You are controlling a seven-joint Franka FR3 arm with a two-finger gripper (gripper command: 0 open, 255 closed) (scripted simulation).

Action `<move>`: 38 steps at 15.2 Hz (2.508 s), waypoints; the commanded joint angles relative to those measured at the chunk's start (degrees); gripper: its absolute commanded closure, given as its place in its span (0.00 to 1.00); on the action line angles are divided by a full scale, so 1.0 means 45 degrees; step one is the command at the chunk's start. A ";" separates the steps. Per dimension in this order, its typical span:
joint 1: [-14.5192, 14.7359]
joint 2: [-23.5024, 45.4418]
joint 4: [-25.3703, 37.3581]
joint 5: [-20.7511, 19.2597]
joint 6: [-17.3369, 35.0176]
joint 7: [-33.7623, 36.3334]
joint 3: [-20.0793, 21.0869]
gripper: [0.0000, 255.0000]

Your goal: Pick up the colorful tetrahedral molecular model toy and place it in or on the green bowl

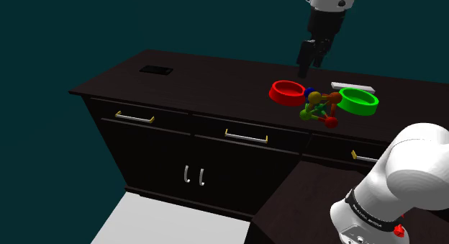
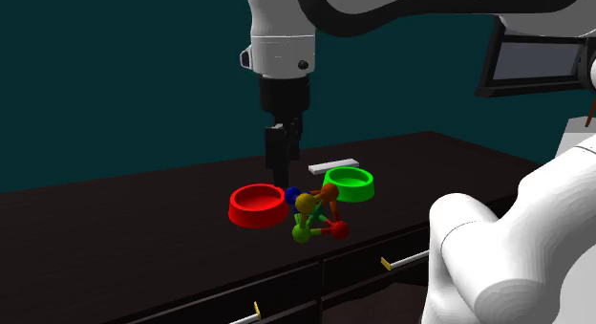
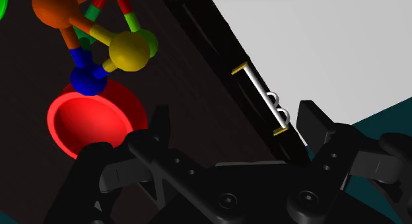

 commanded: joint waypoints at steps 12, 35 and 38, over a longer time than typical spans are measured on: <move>-0.1042 -0.0832 -0.1927 -0.1287 0.0934 -0.3696 -0.3955 0.00; -0.1741 0.0131 -0.3391 -0.2508 0.3059 -0.6262 -0.7186 0.00; -0.1741 0.0131 -0.3391 -0.2508 0.3059 -0.6262 -0.7186 1.00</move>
